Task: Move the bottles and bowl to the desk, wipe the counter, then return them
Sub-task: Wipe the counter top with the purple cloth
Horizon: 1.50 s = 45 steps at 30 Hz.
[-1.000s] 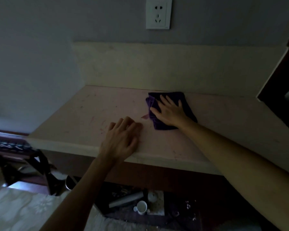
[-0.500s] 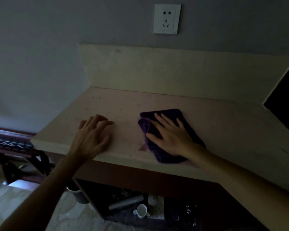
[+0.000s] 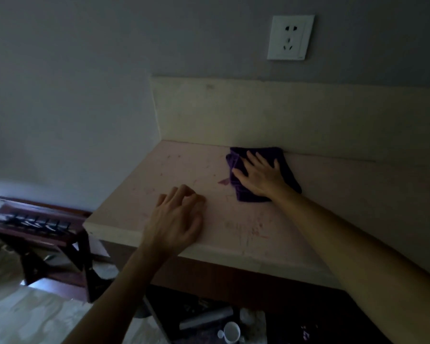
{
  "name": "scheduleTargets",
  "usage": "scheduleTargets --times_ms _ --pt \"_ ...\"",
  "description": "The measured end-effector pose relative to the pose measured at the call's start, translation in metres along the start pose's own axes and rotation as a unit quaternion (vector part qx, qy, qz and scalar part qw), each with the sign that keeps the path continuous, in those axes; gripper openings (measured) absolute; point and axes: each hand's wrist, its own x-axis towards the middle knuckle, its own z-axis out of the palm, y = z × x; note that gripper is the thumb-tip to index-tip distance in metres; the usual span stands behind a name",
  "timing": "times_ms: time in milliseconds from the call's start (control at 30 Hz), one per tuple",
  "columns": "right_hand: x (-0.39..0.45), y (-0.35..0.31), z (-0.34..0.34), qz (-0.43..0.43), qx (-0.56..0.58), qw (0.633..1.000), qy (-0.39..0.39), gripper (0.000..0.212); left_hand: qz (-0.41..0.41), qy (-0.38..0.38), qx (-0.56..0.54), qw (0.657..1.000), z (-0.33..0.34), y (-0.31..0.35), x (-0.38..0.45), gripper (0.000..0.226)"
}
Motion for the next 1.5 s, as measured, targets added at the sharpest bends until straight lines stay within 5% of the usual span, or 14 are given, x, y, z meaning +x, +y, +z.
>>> scheduleTargets --times_ms 200,333,500,900,1267,1500 --pt "-0.114 -0.044 0.01 -0.023 -0.008 1.0 0.016 0.067 0.013 0.001 -0.001 1.0 -0.008 -0.022 -0.003 0.052" --pt "-0.143 -0.066 0.016 -0.015 -0.016 1.0 0.02 0.068 -0.141 0.052 0.006 0.989 -0.021 -0.091 -0.014 0.056" --pt "-0.113 -0.081 0.015 0.014 -0.02 1.0 0.008 0.07 -0.255 -0.02 -0.048 0.966 -0.021 -0.122 -0.008 0.051" --pt "0.062 -0.115 0.012 0.063 0.006 0.998 0.01 0.072 -0.242 0.014 -0.091 0.966 -0.013 -0.13 -0.009 0.03" --pt "-0.111 -0.167 0.027 -0.043 -0.009 0.999 0.017 0.067 -0.208 -0.021 -0.118 0.971 -0.021 -0.135 -0.018 0.031" --pt "-0.078 -0.178 0.025 -0.036 -0.012 0.999 0.003 0.069 -0.222 0.0 -0.128 0.967 -0.016 -0.132 -0.017 0.035"
